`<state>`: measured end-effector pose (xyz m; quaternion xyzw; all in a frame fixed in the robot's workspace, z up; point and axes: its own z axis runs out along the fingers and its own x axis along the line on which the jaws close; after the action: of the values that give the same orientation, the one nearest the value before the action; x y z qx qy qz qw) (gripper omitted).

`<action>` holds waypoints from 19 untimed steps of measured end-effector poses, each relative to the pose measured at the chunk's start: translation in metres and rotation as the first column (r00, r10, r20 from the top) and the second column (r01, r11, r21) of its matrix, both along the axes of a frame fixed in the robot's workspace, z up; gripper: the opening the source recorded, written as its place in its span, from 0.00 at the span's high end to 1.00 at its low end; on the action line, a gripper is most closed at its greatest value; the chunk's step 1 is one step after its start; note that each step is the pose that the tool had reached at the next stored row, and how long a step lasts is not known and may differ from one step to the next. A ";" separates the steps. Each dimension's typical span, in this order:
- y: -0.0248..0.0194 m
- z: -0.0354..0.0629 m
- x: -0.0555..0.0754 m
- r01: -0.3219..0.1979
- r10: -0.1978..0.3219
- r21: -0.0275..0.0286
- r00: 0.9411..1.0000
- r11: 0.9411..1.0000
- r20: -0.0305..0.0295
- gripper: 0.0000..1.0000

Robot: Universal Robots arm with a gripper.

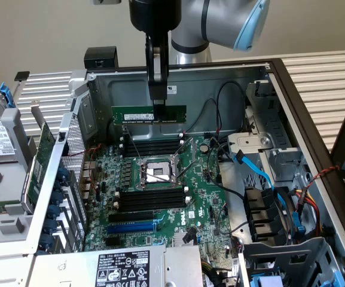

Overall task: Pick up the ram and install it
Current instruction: 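Insert the ram into the slot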

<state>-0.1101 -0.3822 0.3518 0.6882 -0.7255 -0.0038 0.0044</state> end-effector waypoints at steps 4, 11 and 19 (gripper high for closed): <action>0.0000 -0.0031 0.000 0.000 0.000 -0.012 1.000 1.000 0.007 0.86; -0.0008 -0.0103 -0.002 0.001 0.000 -0.021 1.000 1.000 0.008 0.86; -0.0016 -0.0245 -0.008 0.000 0.000 -0.015 1.000 1.000 0.011 0.86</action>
<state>-0.1176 -0.3839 0.3272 0.6881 -0.7256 0.0055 0.0053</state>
